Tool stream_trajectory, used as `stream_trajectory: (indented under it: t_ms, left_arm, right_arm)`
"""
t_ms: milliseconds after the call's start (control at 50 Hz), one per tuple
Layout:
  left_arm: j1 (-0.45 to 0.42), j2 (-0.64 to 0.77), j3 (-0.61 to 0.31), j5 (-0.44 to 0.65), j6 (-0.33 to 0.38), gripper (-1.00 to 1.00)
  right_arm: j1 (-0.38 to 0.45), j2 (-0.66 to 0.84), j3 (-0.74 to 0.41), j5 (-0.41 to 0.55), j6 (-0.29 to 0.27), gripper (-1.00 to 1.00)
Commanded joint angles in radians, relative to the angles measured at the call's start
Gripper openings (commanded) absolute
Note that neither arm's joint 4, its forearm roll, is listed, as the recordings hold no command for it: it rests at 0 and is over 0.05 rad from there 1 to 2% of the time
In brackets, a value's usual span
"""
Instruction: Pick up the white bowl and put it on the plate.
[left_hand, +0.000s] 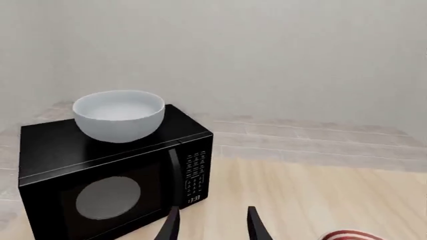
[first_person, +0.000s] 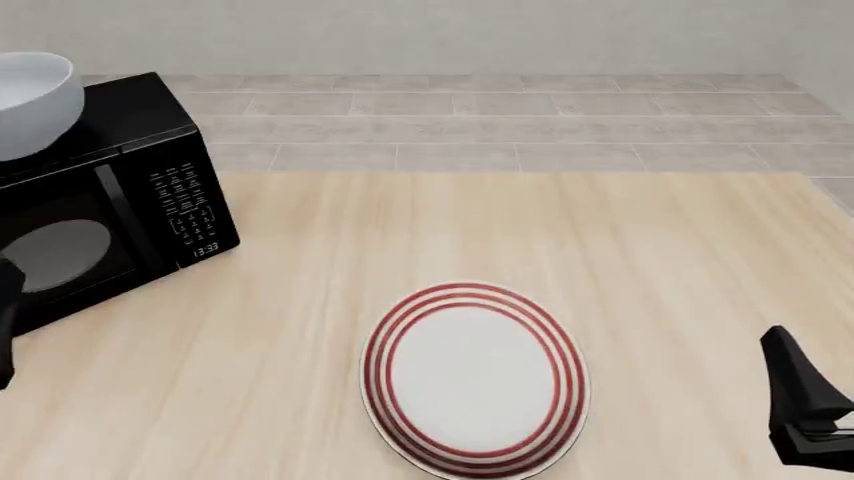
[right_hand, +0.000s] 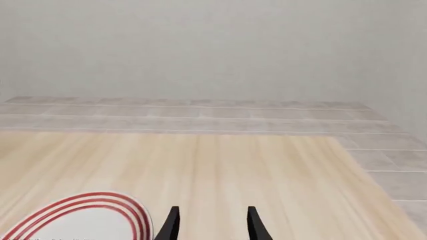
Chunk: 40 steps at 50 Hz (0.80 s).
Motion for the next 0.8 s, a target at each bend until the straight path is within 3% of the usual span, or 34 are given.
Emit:
stream_trajectory:
  t_ms: [20,140,180,300,440,480,620,800]
  left_arm:
    - [0.006,0.118,-0.185,0.039,-0.027,1.0]
    - [0.046,0.185,-0.274,0.061,-0.043,1.0]
    - [0.042,0.23,-0.302,0.065,-0.08,1.0]
    - [0.098,0.314,-0.394,0.083,-0.061,1.0]
    - [0.166,0.445,-0.503,0.088,-0.175,1.0]
    - [0.146,0.509,-0.53,0.1,-0.23,1.0]
    - [0.222,0.606,-0.636,0.108,-0.231,1.0]
    - [0.235,0.673,-0.739,0.156,-0.241,1.0]
  right_arm:
    - [0.013,0.0,-0.001,0.003,-0.003,1.0]
    - [0.022,-0.002,0.0,-0.004,-0.009,1.0]
    - [0.023,-0.002,0.0,-0.005,-0.009,1.0]
    - [0.03,-0.002,0.0,-0.004,-0.005,1.0]
    - [0.036,-0.002,0.0,-0.005,0.009,1.0]
    - [0.039,-0.002,0.0,-0.008,0.004,1.0]
    - [0.043,-0.002,0.0,-0.012,-0.003,1.0]
    - [0.047,-0.002,0.0,-0.009,0.004,1.0]
